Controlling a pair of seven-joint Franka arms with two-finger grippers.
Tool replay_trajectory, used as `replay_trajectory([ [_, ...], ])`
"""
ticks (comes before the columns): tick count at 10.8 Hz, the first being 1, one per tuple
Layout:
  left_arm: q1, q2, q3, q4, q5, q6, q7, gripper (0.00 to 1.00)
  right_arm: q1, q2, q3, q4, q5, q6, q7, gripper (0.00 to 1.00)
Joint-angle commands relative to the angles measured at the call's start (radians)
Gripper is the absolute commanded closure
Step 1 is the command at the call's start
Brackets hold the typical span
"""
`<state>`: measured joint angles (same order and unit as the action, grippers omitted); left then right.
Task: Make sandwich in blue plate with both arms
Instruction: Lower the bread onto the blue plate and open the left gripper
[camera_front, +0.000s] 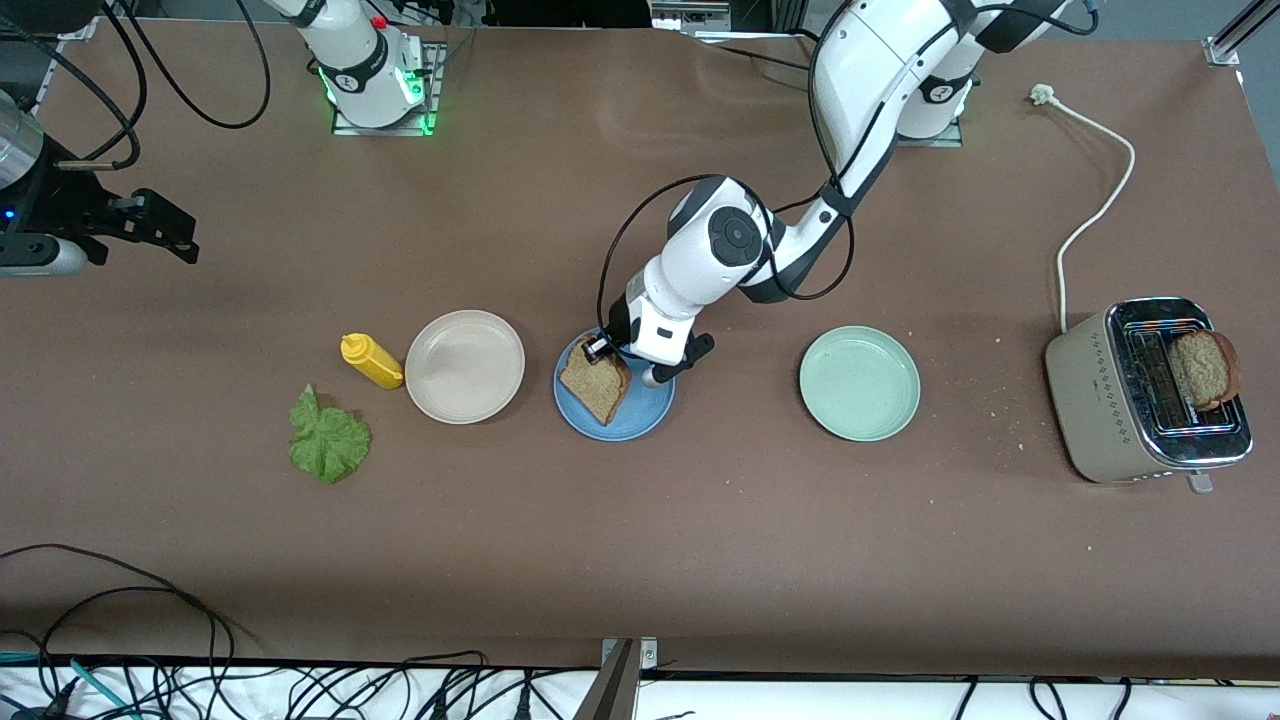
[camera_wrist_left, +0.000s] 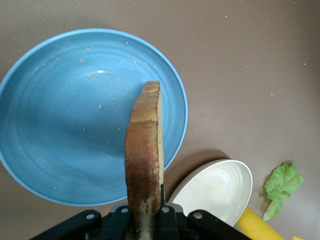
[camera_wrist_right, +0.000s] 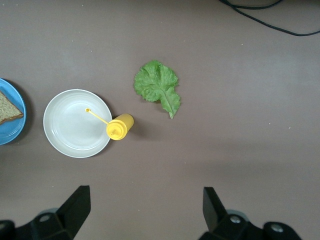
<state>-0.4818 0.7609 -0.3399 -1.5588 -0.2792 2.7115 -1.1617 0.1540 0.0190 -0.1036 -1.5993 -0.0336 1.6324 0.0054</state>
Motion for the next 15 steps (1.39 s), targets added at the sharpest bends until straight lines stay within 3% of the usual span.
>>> replay_trajectory([
  [1,-0.018,0.014,0.016,0.026,-0.020,0.010,0.002,0.94,-0.002,0.009,-0.001,0.021,0.017,-0.012,0.008,0.00],
  [2,-0.018,0.014,0.016,0.026,-0.020,0.010,0.002,0.91,-0.002,0.009,-0.001,0.021,0.017,-0.012,0.008,0.00],
  [4,-0.015,0.014,0.018,0.022,-0.020,0.008,0.002,0.58,-0.002,0.009,-0.001,0.021,0.017,-0.012,0.008,0.00],
  [5,-0.015,0.014,0.021,0.019,-0.020,0.008,0.004,0.52,-0.002,0.009,-0.001,0.021,0.017,-0.012,0.008,0.00],
  [7,-0.015,0.014,0.022,0.014,-0.020,0.007,0.005,0.00,-0.002,0.009,-0.001,0.021,0.017,-0.012,0.008,0.00],
  [11,-0.006,0.012,0.022,-0.018,-0.020,-0.027,0.005,0.00,-0.002,0.009,-0.001,0.021,0.017,-0.012,0.008,0.00],
  [15,-0.003,0.006,0.047,-0.018,0.029,-0.221,0.011,0.00,-0.004,0.009,-0.001,0.021,0.017,-0.012,0.008,0.00],
])
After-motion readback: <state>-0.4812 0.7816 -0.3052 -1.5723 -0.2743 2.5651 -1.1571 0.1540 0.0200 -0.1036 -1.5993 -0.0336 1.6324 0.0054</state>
